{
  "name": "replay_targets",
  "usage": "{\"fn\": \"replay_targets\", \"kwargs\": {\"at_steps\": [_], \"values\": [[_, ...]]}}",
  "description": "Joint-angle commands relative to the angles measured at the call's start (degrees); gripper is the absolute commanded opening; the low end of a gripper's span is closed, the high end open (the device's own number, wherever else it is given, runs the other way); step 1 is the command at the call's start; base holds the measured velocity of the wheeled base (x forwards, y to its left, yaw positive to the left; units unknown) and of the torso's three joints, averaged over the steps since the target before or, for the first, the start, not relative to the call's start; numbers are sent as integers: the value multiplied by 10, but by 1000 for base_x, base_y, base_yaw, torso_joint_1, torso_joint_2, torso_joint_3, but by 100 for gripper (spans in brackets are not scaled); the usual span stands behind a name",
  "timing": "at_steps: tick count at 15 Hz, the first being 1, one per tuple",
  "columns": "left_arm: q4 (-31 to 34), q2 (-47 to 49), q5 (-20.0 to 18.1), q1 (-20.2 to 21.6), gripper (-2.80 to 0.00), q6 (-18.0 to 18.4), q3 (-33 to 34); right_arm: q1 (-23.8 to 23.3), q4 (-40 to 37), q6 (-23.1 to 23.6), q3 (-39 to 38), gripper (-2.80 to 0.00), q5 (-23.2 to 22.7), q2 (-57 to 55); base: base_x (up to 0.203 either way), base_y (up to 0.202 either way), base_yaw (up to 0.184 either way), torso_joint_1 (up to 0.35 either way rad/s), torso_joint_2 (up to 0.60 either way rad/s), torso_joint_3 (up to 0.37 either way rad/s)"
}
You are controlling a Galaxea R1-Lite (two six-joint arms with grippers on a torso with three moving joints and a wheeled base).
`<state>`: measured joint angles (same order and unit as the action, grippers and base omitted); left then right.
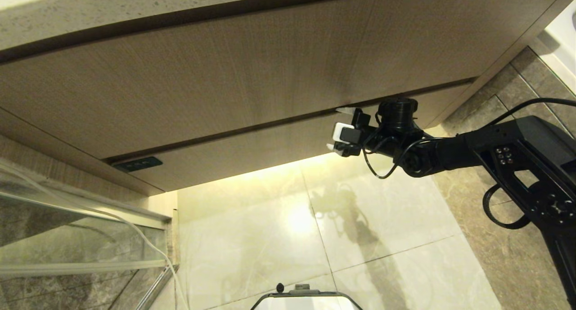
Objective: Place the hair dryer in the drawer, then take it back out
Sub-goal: Pull open the drawer
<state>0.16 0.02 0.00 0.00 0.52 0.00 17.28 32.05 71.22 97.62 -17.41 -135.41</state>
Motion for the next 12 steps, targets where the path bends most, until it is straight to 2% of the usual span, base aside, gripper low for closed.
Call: {"fn": "replay_targets", "kwargs": {"at_steps": [1,3,8,12], "values": [[0,0,1,0,-280,0,0,-10,-4,2,-3,0,-1,-6,0,0,0,0,0,0],[0,0,0,0,-280,0,0,-17,-24,1,-8,0,2,-3,0,0,0,0,0,0],[0,0,0,0,-280,0,0,-31,-133,4,-10,0,6,15,0,0,0,0,0,0],[0,0,0,0,-280,0,0,-36,-151,7,-16,0,7,22,0,0,0,0,0,0]]}}
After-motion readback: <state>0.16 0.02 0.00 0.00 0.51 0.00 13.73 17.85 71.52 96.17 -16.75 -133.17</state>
